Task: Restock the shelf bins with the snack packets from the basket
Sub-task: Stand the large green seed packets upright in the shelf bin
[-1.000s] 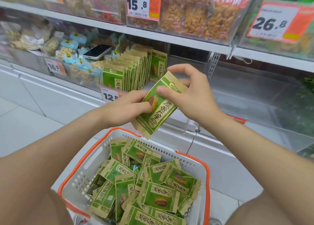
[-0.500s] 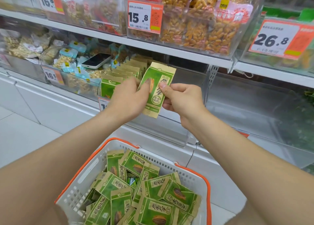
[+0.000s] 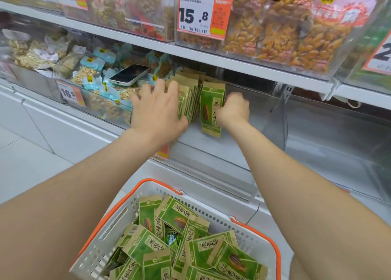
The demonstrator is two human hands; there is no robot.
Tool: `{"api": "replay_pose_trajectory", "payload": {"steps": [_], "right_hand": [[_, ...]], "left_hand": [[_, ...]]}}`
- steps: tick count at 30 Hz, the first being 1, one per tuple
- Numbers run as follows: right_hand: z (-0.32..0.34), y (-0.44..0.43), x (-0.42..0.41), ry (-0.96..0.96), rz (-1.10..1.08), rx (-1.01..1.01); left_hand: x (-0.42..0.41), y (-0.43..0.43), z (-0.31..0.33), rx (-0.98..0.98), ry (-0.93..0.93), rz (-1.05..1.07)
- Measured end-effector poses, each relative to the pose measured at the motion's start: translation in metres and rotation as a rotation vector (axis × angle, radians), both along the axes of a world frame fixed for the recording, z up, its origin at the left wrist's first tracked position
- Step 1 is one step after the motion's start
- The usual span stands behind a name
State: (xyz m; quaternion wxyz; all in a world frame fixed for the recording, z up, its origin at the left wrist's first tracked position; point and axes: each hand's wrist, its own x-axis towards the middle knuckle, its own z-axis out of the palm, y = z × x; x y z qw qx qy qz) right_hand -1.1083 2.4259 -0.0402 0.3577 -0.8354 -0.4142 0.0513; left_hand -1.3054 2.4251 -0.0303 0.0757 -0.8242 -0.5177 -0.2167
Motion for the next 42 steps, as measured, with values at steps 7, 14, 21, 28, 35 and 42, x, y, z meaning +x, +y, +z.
{"api": "replay_pose_trajectory", "payload": {"steps": [7,14,21,28,35,42], "right_hand": [[0.001,0.039,0.005,0.073,-0.077,-0.039],[-0.007,0.052,0.009,0.209,-0.15,-0.012],[-0.004,0.036,0.0,0.291,-0.143,-0.012],[0.007,-0.008,-0.017,0.055,0.197,-0.178],[0.022,-0.091,-0.034,-0.482,0.466,-0.036],[0.034,-0.192,-0.058,-0.574,0.903,-0.51]], "left_hand": [[0.006,0.009,-0.007,0.068,0.022,0.021],[0.007,0.011,-0.013,0.117,-0.001,0.039],[0.007,0.003,-0.009,0.203,0.004,0.014],[0.004,-0.022,0.003,0.29,-0.074,-0.189],[-0.004,-0.069,0.013,-0.07,-0.271,-0.276],[0.003,-0.099,-0.036,-0.506,0.472,-0.533]]}}
